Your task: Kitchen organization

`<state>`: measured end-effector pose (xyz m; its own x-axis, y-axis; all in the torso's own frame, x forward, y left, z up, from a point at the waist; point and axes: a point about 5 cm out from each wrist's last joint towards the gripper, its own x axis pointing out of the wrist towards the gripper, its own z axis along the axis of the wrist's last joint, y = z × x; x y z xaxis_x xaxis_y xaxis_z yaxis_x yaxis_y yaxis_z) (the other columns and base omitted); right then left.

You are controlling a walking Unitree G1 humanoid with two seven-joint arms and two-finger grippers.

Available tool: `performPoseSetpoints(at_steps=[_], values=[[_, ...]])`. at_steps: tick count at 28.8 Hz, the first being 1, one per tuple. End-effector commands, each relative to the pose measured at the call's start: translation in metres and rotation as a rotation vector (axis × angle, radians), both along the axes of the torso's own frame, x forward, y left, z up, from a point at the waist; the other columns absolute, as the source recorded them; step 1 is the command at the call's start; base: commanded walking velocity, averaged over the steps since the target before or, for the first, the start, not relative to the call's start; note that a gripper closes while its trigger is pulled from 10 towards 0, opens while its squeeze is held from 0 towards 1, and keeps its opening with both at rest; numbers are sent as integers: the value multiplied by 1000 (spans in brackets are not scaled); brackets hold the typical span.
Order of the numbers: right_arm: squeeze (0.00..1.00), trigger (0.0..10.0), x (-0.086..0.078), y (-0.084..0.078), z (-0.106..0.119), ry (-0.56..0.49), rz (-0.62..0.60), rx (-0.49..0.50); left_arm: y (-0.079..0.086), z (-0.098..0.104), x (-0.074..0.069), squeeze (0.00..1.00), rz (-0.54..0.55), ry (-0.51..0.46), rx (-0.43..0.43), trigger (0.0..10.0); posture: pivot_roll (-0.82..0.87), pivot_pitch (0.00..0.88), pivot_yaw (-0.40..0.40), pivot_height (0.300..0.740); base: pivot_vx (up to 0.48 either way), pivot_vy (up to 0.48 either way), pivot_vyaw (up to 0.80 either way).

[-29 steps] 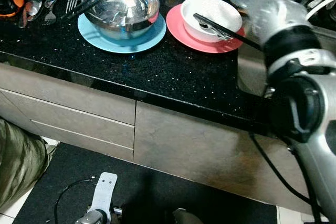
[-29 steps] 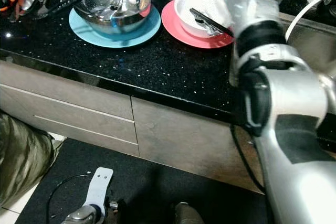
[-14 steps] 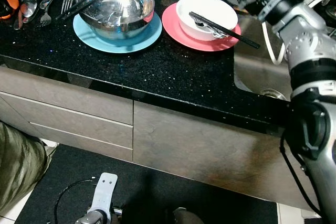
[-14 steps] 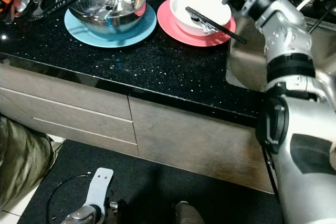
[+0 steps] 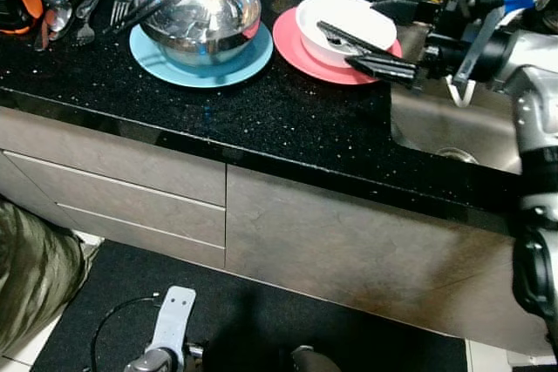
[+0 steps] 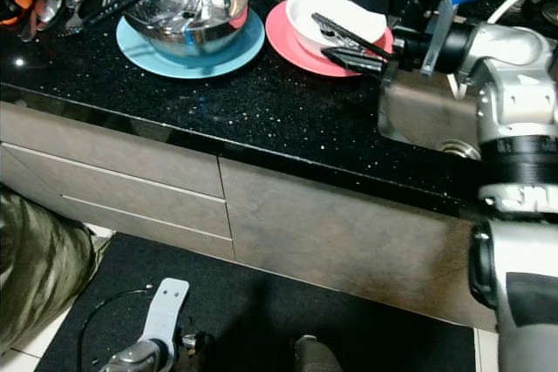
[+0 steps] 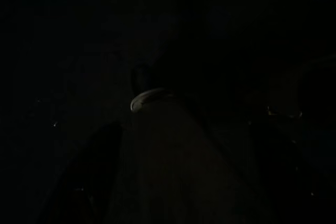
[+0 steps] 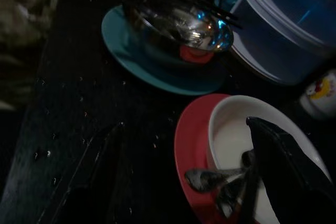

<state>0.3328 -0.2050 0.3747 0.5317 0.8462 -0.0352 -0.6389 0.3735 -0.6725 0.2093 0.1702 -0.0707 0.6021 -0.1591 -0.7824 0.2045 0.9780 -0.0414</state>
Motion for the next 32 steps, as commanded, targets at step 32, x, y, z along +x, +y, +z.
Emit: performPoseSetpoints(at_steps=[32], values=[[0,10000,18,6,-20,-168,-439,-377,1,-6,-11,0,-12,52,4,10000,-1,207,-43,740,0,0,0]])
